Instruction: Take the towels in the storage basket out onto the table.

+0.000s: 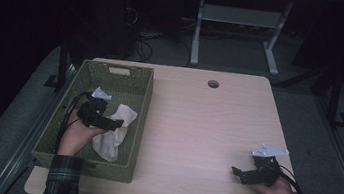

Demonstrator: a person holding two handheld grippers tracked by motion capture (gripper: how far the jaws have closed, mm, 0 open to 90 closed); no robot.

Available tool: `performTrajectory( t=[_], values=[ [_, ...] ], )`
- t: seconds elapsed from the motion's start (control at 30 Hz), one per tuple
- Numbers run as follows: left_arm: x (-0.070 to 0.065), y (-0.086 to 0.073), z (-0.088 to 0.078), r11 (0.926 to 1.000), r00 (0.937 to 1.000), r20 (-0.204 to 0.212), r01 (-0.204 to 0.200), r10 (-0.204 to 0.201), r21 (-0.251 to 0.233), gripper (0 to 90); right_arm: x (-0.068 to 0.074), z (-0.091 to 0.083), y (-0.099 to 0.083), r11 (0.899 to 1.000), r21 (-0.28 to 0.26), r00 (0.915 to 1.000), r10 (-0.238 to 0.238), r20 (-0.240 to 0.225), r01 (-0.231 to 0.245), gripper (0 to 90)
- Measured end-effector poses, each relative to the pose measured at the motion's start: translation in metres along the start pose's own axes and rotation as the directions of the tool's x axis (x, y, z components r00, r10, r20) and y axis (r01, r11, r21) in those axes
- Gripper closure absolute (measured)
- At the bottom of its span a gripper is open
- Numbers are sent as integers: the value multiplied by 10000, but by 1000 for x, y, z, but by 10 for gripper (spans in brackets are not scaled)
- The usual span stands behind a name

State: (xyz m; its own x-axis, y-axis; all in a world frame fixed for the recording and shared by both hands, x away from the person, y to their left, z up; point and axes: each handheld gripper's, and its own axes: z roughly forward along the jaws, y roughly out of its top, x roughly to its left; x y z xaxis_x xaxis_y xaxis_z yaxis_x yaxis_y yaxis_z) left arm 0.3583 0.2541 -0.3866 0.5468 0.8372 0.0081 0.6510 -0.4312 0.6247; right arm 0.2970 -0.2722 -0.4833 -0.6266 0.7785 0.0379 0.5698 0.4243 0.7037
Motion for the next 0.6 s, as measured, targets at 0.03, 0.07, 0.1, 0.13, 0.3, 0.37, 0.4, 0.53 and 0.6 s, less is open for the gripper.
performTrajectory(
  t=[0.03, 0.07, 0.1, 0.13, 0.3, 0.37, 0.4, 0.53, 0.6],
  values=[
    [1, -1, 2, 9999, 10000, -86, -2, 3, 112, 140, 0, 0, 0, 10000, -1, 10000, 0, 2, 0, 16],
    [1, -2, 3, 9998, 9999, -113, 0, 2, 187, 140, 0, 0, 0, 10000, 0, 10000, -1, 1, 1, 16],
    [1, -3, 6, 9997, 9999, -107, 79, -77, 242, 140, 0, 0, 0, 10000, 0, 10000, -1, 4, 1, 16],
    [1, -3, 7, 9995, 9999, -104, 78, -75, 303, 140, 0, 0, 0, 10000, 2, 10000, 0, 1, 0, 16],
    [3, -6, 16, 9969, 9997, -183, 195, -182, 759, 140, 0, 0, 0, 10000, -1, 10000, -3, 1, 3, 16],
    [3, -7, 20, 9949, 9997, -147, 214, -200, 987, 140, 0, 0, 0, 10000, -2, 10000, -4, 0, 4, 16],
    [4, -7, 20, 9940, 9997, -138, 201, -187, 1076, 140, 0, 0, 0, 10000, -1, 10000, -5, 2, 5, 16],
    [6, -9, 25, 9901, 9996, -102, 291, -280, 1374, 140, 0, 0, 0, 10000, -2, 10000, -6, 2, 6, 16],
    [6, -10, 27, 9881, 9994, -85, 354, -345, 1498, 141, 0, 0, 0, 10000, -3, 10000, -6, 1, 6, 16]
  ],
)
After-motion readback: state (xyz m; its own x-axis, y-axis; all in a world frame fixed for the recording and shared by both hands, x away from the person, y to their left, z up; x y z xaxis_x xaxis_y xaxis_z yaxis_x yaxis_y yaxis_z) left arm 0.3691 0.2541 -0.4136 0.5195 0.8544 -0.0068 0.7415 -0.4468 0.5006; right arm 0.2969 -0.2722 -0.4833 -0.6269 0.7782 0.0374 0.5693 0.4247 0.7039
